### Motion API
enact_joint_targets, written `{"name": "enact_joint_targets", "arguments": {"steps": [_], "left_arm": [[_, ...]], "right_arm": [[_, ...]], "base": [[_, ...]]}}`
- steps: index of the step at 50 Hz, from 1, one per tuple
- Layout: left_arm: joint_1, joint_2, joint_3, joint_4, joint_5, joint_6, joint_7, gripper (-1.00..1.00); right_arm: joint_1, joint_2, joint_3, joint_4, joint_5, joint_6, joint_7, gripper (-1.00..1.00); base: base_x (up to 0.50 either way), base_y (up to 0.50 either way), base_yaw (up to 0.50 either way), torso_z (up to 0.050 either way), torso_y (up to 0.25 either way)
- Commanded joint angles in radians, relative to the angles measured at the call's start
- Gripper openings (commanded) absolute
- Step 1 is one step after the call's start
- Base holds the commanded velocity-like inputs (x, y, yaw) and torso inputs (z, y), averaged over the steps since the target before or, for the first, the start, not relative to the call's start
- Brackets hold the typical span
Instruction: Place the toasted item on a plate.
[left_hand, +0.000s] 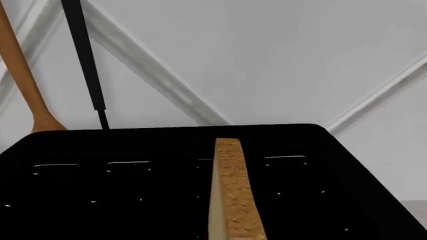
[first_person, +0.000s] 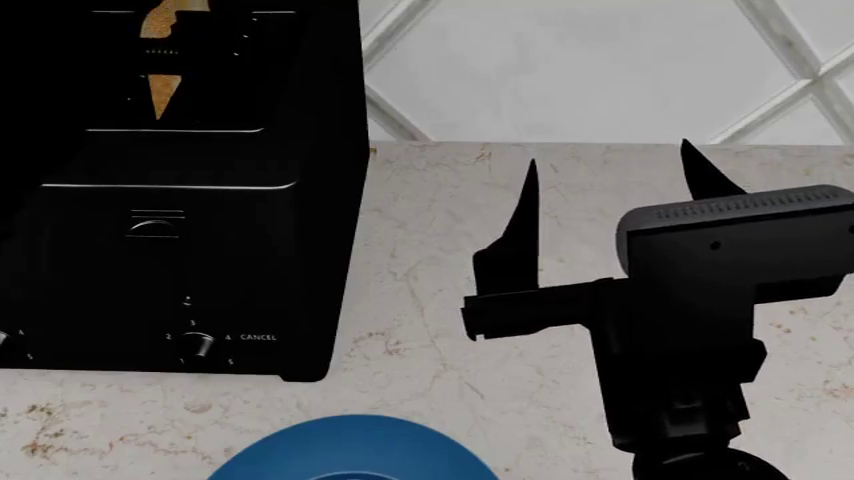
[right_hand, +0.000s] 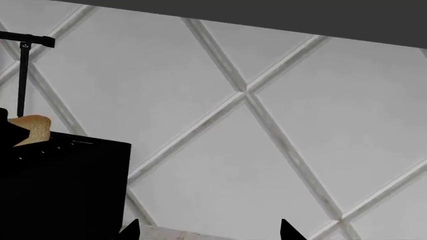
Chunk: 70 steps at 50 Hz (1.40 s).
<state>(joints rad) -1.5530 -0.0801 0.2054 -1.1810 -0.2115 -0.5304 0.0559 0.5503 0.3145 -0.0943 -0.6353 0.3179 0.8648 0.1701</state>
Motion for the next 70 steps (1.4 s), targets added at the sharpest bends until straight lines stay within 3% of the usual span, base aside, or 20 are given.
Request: {"name": "enact_joint_targets", "arguments": {"steps": [1,30,31,41,56,70], "left_arm": [[-0.014,0.018,-0.012,-0.126,0.024,0.082,0.015,1.00],[0.049,0.043,-0.061,-0.126,0.091,0.056,0.044,1.00],[0.053,0.043,-0.061,-0.125,0.091,0.055,0.043,-1.00],[0.058,0.044,-0.067,-0.089,0.088,0.032,0.057,-1.00],[0.099,0.030,-0.039,0.311,0.061,-0.197,0.049,-1.00],[0.021,0.033,-0.027,0.277,0.045,-0.168,0.050,-1.00]], "right_arm": [[-0.021,0.005,0.004,-0.006,0.001,-0.010,0.006,1.00],[-0.044,0.017,0.022,-0.033,0.019,-0.005,0.020,1.00],[-0.048,0.016,0.023,-0.035,0.021,-0.007,0.020,1.00],[-0.056,0.016,0.030,-0.046,0.029,-0.005,0.026,1.00],[-0.067,0.017,0.030,-0.046,0.032,-0.021,0.031,1.00],[-0.076,0.020,0.036,-0.048,0.039,-0.029,0.035,1.00]], "base": [[0.00,0.00,0.00,0.000,0.000],[0.00,0.00,0.00,0.000,0.000],[0.00,0.00,0.00,0.000,0.000],[0.00,0.00,0.00,0.000,0.000],[0.00,0.00,0.00,0.000,0.000],[0.00,0.00,0.00,0.000,0.002]]}}
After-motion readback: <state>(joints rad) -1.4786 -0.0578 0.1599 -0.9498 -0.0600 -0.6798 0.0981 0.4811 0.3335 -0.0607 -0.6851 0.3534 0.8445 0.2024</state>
